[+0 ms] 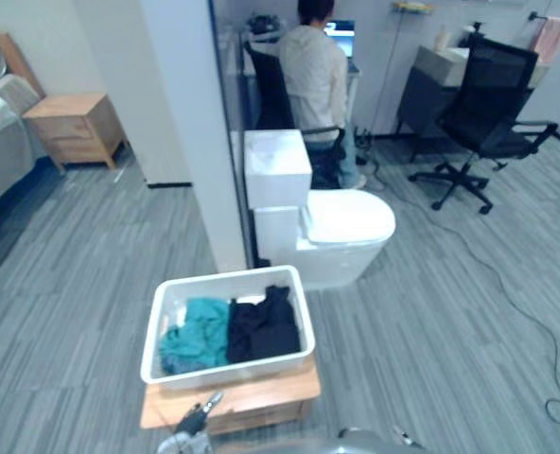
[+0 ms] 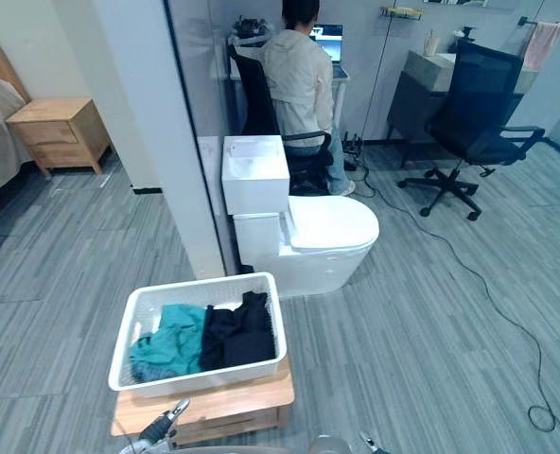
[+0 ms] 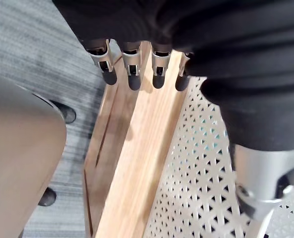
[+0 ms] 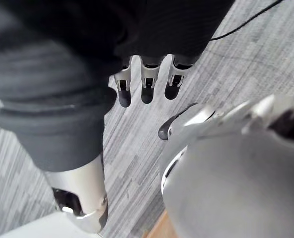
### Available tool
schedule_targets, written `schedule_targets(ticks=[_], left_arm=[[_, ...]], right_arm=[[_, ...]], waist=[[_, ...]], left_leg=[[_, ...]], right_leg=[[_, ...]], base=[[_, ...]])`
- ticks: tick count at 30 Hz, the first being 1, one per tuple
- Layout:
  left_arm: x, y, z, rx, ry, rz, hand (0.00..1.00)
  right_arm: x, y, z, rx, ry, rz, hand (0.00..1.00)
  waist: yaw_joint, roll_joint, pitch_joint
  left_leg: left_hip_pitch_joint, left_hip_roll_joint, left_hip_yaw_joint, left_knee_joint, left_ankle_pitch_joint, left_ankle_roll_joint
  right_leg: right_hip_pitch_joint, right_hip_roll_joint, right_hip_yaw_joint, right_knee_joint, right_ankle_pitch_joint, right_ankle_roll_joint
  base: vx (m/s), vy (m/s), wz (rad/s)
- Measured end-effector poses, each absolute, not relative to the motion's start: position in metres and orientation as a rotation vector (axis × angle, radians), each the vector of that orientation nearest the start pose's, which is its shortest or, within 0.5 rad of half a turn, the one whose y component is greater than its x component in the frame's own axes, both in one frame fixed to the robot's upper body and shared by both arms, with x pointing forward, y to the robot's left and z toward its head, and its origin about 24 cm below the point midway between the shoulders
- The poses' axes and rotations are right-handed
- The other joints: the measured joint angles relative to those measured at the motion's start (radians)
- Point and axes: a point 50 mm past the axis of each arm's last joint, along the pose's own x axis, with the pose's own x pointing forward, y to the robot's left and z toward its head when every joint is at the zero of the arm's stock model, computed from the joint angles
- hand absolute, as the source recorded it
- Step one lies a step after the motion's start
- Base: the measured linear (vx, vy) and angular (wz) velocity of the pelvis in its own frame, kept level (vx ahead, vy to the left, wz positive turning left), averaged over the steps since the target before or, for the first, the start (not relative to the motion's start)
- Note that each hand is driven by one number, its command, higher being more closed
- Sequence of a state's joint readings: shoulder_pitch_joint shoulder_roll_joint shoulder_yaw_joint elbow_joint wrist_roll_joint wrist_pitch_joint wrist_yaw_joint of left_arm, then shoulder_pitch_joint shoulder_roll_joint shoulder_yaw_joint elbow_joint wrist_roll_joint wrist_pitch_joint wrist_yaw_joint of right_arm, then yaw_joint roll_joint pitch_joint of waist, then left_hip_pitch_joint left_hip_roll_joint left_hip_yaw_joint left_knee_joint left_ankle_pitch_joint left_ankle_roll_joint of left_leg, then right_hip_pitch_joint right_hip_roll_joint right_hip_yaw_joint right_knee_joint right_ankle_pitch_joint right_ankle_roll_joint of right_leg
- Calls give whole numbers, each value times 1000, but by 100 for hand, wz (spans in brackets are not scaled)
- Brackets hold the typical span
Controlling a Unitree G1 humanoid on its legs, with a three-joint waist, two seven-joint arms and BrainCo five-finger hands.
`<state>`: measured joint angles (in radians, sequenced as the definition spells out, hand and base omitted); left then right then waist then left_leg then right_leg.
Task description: Pick up the laundry basket with both hands and put the clothes into the washing machine.
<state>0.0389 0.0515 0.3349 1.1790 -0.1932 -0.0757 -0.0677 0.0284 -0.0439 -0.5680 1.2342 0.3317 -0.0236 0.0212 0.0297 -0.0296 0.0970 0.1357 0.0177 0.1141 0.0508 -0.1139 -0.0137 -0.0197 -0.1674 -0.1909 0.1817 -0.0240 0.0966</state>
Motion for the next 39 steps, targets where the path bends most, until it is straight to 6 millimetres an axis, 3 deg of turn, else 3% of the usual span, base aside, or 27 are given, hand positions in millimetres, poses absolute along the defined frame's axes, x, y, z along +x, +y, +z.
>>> schedule_targets(ticks=[2,5,10,13,17,18,19,20,21,22,25,26,32,36,39], left_arm=[[77,196,-169,-398,1086,454,0],[66,197,-171,-423,1101,497,0],[44,212,-171,-417,1129,572,0],[38,236,-167,-373,1121,616,0],[44,292,-148,-280,1034,715,0],[50,300,-144,-264,1009,718,0],[72,317,-133,-231,940,721,0],[83,323,-127,-219,907,721,0],[103,333,-117,-203,845,727,0],[127,344,-103,-178,772,725,0],[157,355,-83,-147,677,730,0],[179,356,-70,-135,610,722,0],[260,335,-20,-60,401,572,0],[306,308,19,-7,259,462,0],[327,300,41,12,193,458,0]], right_arm=[[75,-226,-165,570,1017,-731,0],[87,-245,-157,533,943,-741,0],[136,-262,-125,442,703,-681,0],[162,-268,-101,368,574,-628,0],[207,-271,-69,284,447,-512,0],[216,-272,-63,269,424,-494,0],[240,-275,-44,234,359,-449,0],[250,-274,-36,223,334,-429,0],[269,-270,-20,208,281,-387,0],[290,-256,-4,197,233,-328,0],[307,-230,5,177,217,-223,0],[314,-212,8,198,210,-174,0],[337,-159,26,245,176,-7,0],[343,-134,24,223,227,72,0],[347,-119,26,213,248,117,0]], waist=[[10,27,-13],[12,44,-24],[13,27,-31],[12,2,-34],[18,-4,-14],[21,-1,-5],[41,9,39],[44,8,58],[49,24,95],[62,40,131],[75,45,165],[92,38,194],[96,-16,262],[98,-17,287],[101,-17,299]], left_leg=[[3,39,-28,-20,11,-19],[20,54,-71,-47,20,-36],[7,41,-93,-56,21,-37],[-32,31,-116,-49,23,-37],[-85,16,-138,-36,31,-38],[-97,15,-138,-33,34,-36],[-115,16,-139,-31,46,-40],[-123,16,-140,-29,51,-42],[-148,15,-144,-17,57,-42],[-190,15,-143,1,59,-41],[-240,20,-148,27,63,-47],[-250,24,-150,38,64,-48],[-351,35,-153,117,59,-55],[-422,52,-151,191,38,-61],[-469,67,-151,218,32,-62]], right_leg=[[38,41,-46,-56,2,-7],[84,58,-92,-98,1,-12],[95,52,-112,-133,2,-13],[81,45,-134,-153,11,-12],[42,44,-146,-153,16,-17],[30,42,-146,-149,18,-18],[9,38,-145,-143,26,-20],[1,36,-146,-137,28,-20],[-30,30,-150,-118,28,-21],[-77,27,-143,-90,28,-26],[-129,26,-142,-57,23,-35],[-145,24,-139,-34,18,-44],[-234,21,-136,33,7,-60],[-274,33,-137,44,16,-77],[-301,49,-139,39,28,-90]], base=[[271,-318,36],[173,-124,47],[61,-15,16],[-11,13,21],[-14,-1,11],[-76,-8,8],[-83,-8,4],[-129,-16,11],[-164,-22,6],[-164,-24,2],[-88,-37,2],[-79,-61,4],[-94,-46,2],[-119,-21,-4],[-98,-27,-4]])
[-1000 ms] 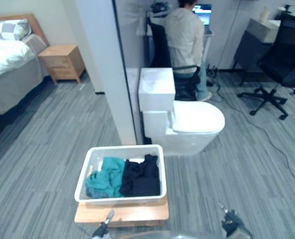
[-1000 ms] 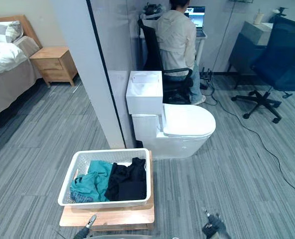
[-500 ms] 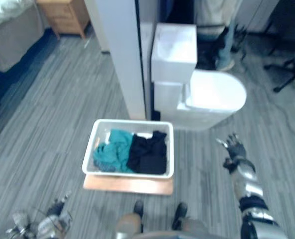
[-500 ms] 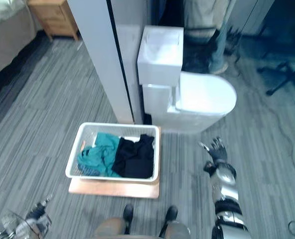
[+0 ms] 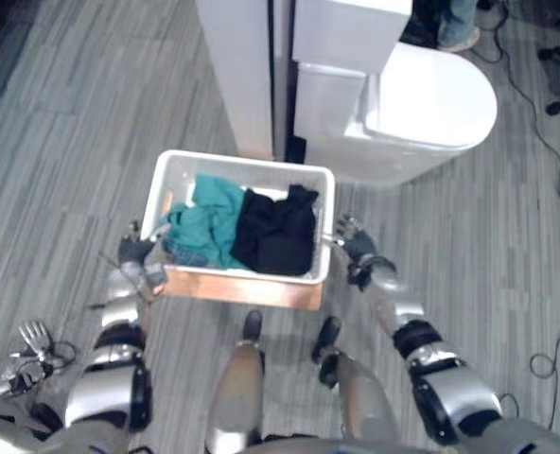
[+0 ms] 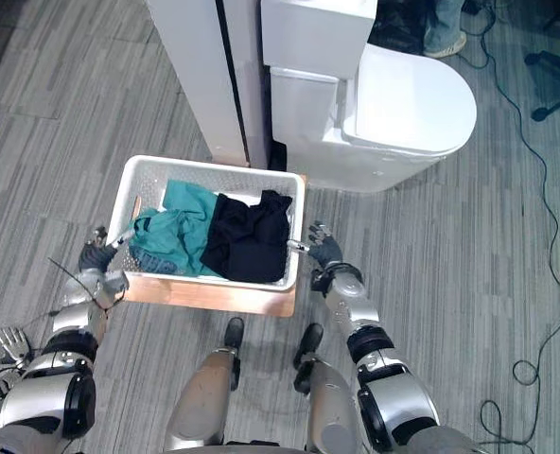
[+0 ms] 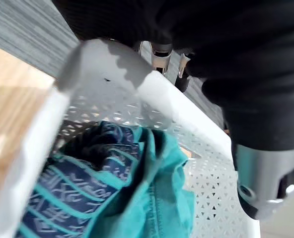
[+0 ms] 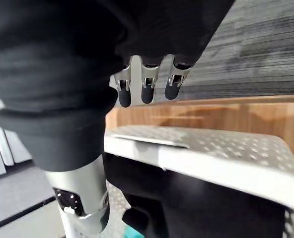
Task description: Pick up the laundry basket with both hands and put the clothes into the washing machine.
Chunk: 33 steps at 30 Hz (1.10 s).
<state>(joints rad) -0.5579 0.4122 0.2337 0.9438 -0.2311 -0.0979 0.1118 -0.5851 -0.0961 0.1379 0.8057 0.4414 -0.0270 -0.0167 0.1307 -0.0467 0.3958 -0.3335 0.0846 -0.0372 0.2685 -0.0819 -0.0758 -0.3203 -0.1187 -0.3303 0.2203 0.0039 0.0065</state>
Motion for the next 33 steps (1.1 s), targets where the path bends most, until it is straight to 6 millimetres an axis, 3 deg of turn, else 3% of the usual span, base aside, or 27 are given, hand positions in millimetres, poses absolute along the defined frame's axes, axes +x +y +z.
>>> schedule_targets(ticks=[3,10,17,18,19,22,24,28,33], left_arm=[[343,290,60,32,142,441,0],[384,268,134,70,-33,430,0],[399,264,188,101,-140,453,0],[405,254,212,110,-202,423,0],[407,249,224,114,-234,410,0],[409,237,269,106,-366,374,0],[409,231,275,105,-391,341,0],[411,224,270,95,-379,308,0],[413,217,265,101,-357,270,0]], right_arm=[[355,-110,34,224,246,134,0],[383,-107,77,190,154,112,0],[397,-103,105,174,105,105,0],[399,-96,114,148,91,130,0],[400,-94,117,145,88,136,0],[403,-80,128,120,70,185,0],[403,-68,133,110,69,216,0],[403,-65,133,108,67,239,0],[408,-59,149,61,44,274,0]], waist=[[9,-1,7],[15,-9,13],[19,-16,16],[18,-16,16],[16,-16,16],[4,-16,16],[-11,-15,16],[-10,-15,17],[-13,-1,24]], left_leg=[[-37,16,-3,23,-1,-2],[-154,47,-14,83,-2,-7],[-249,80,-19,150,-10,-17],[-267,90,-13,159,-10,-17],[-274,93,-9,160,-10,-17],[-307,131,44,173,-6,-21],[-319,145,56,191,-7,-23],[-323,149,60,191,-8,-24],[-331,152,66,193,-8,-25]], right_leg=[[-18,17,-7,-18,17,-12],[-64,59,-24,-98,86,-24],[-102,97,-23,-155,139,-20],[-107,107,-22,-178,152,-3],[-109,109,-22,-187,155,-3],[-130,121,-20,-210,169,-17],[-141,130,-10,-211,173,-17],[-148,135,-7,-216,181,-28],[-158,137,-2,-216,181,-28]], base=[[-60,-30,-2],[-45,-8,-2],[-52,17,-7],[-72,-5,-10],[-69,-6,-12],[-25,-19,-13],[41,14,-22],[81,17,-6],[73,26,-3]])
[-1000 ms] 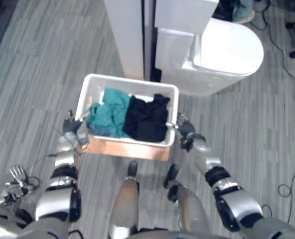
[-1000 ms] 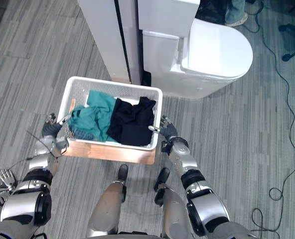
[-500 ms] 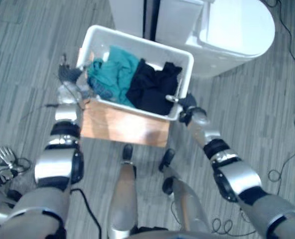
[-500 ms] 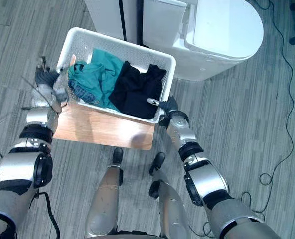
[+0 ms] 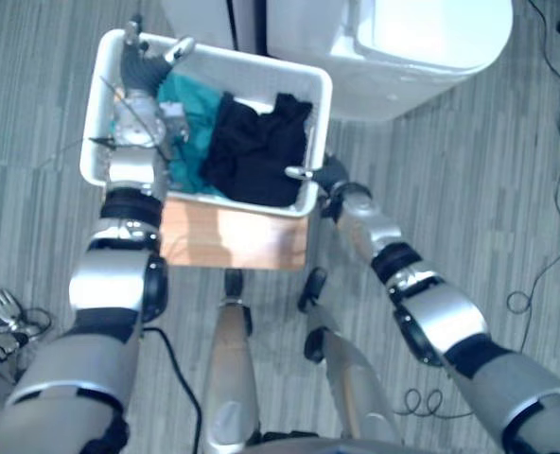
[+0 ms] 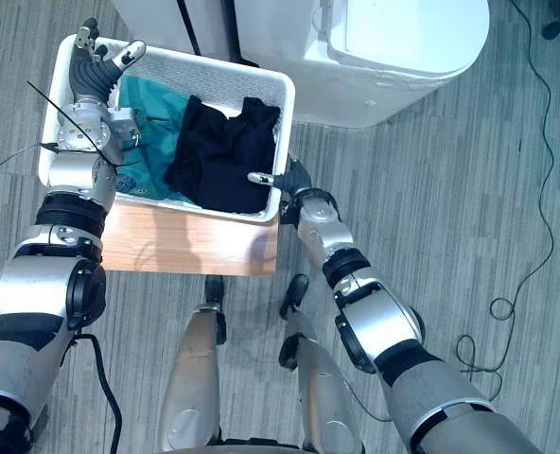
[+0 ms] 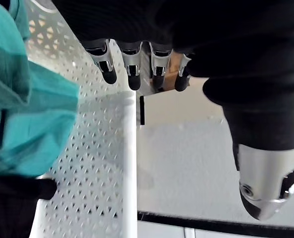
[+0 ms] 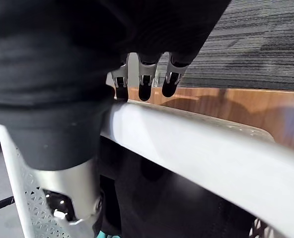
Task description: Pick up the laundry basket with both hands and put the clothes into the washing machine.
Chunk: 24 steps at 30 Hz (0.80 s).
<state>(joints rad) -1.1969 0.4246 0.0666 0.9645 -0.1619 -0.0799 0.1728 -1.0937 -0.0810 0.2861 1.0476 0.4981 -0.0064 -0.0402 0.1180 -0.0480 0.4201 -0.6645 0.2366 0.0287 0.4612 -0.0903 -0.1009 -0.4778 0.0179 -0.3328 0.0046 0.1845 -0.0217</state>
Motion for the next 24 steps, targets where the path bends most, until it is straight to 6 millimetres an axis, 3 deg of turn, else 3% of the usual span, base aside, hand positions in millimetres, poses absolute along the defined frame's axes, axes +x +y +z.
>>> schedule_targets(ticks=[3,8,10,13,15,18,22,24], left_arm=[[417,209,255,154,-309,241,0],[418,202,255,190,-311,220,0],[415,202,261,195,-345,225,0],[394,208,290,240,-538,238,0],[369,222,309,286,-692,275,0],[349,240,314,271,-784,335,0],[320,289,292,251,-774,525,0],[316,297,286,244,-761,565,0]], right_arm=[[409,-58,154,48,40,281,0],[409,-58,155,44,32,288,0],[409,-59,156,40,24,291,0],[409,-61,156,4,5,297,0],[408,-65,154,-8,-4,292,0],[408,-73,149,-13,-2,277,0],[405,-84,136,-30,21,253,0],[405,-88,134,-31,24,245,0]], waist=[[0,2,1],[-1,9,5],[0,17,10],[2,32,18],[9,42,20],[26,50,20],[45,65,19],[52,70,18]], left_leg=[[-7,0,1,1,0,0],[-10,1,2,4,0,0],[-10,1,1,6,-1,0],[-9,2,1,6,-1,0],[-6,2,2,-1,-1,0],[5,2,3,-8,0,0],[44,-5,8,-43,5,-6],[50,-6,11,-48,5,-7]], right_leg=[[-7,0,2,1,0,0],[-11,0,3,2,0,0],[-11,0,3,6,0,0],[-11,0,3,9,-1,0],[-11,0,3,12,-3,-2],[-9,-2,3,23,-10,-11],[13,-8,1,30,-24,-19],[18,-8,-2,29,-26,-20]], base=[[38,28,-2],[36,26,-1],[37,28,0],[35,25,-1],[40,16,0],[53,13,3],[77,14,7],[54,8,5]])
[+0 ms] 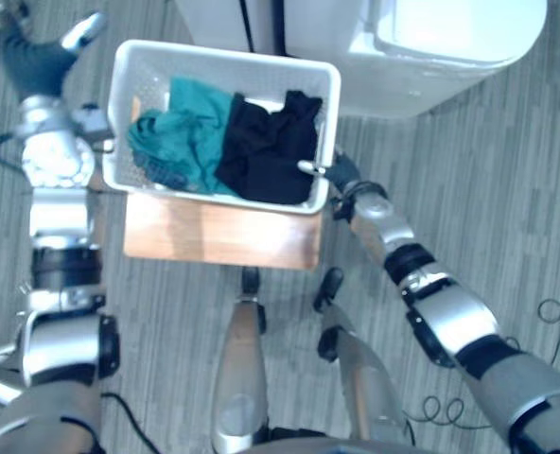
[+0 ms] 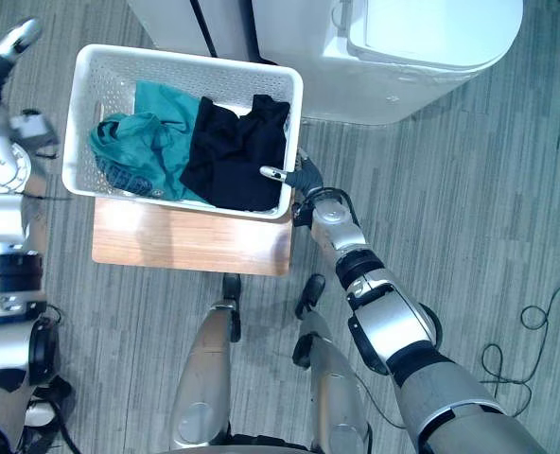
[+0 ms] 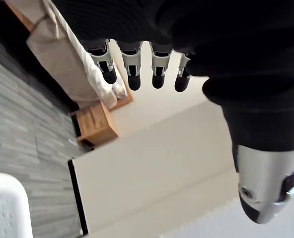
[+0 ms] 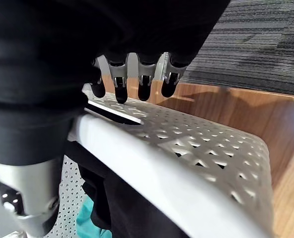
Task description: Pick up the laundry basket with both hands and put the clothes into the washing machine.
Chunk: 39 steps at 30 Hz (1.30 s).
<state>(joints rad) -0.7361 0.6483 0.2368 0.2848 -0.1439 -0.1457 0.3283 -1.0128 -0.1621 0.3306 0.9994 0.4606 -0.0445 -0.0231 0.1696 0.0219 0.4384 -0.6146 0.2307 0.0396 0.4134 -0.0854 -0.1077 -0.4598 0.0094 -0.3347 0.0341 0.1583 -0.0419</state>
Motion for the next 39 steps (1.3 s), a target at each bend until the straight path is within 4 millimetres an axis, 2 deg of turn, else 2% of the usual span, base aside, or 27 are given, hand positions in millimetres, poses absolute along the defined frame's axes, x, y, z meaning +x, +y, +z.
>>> schedule_targets(ticks=[4,7,9,13,17,21,26,27,32,35,37,39], left_arm=[[309,314,282,247,-743,625,0],[314,329,270,276,-659,663,0],[324,341,252,261,-539,682,0],[341,353,238,207,-395,690,0],[356,350,246,137,-330,653,0],[363,348,254,91,-305,628,0],[362,357,245,-6,-264,646,0],[360,360,248,-38,-283,657,0],[355,369,256,-157,-330,682,0],[352,373,256,-184,-339,694,0],[351,375,254,-192,-336,695,0],[349,378,250,-206,-333,697,0]], right_arm=[[404,-94,130,-16,26,231,0],[404,-92,129,-15,23,233,0],[404,-92,130,-15,21,233,0],[406,-87,140,-15,-5,244,0],[409,-76,156,-9,-48,272,0],[409,-63,169,1,-79,299,0],[408,-48,182,15,-111,336,0],[408,-47,185,22,-120,340,0],[407,-46,195,46,-157,346,0],[407,-44,197,64,-162,349,0],[406,-42,197,78,-158,348,0],[406,-43,197,81,-160,346,0]], waist=[[8,0,0],[4,0,0],[-2,0,0],[-18,-1,-1],[-26,-2,-1],[-29,-4,-2],[-45,-13,-4],[-45,-18,-5],[-46,-24,-9],[-45,-43,-19],[-48,-45,-20],[-49,-55,-26]], left_leg=[[14,-4,-2,-23,7,-10],[13,-4,-2,-24,7,-10],[3,-4,-10,-19,6,-10],[-43,0,-17,12,5,-9],[-106,18,-22,52,1,-6],[-152,42,-20,81,-1,-8],[-199,64,-22,113,-8,-14],[-213,67,-24,124,-10,-14],[-272,77,-29,169,-23,-9],[-292,81,-22,180,-25,-4],[-296,80,-22,183,-25,-4],[-297,79,-15,183,-28,0]], right_leg=[[8,-3,-6,-1,-5,5],[8,-4,-7,-3,-5,5],[7,-3,-15,-4,-5,6],[-23,2,-19,-2,-4,6],[-69,18,-16,-2,13,9],[-106,39,-5,-6,22,22],[-133,61,3,-27,36,41],[-141,65,4,-28,38,41],[-179,72,9,-33,54,61],[-196,69,10,-42,56,82],[-196,67,7,-45,59,104],[-201,63,9,-45,61,107]], base=[[64,9,7],[49,25,1],[38,21,8],[13,30,1],[-10,13,-13],[-4,-18,-19],[11,-18,-15],[23,-3,-12],[5,11,-12],[-5,24,-16],[1,7,-5],[15,19,-6]])
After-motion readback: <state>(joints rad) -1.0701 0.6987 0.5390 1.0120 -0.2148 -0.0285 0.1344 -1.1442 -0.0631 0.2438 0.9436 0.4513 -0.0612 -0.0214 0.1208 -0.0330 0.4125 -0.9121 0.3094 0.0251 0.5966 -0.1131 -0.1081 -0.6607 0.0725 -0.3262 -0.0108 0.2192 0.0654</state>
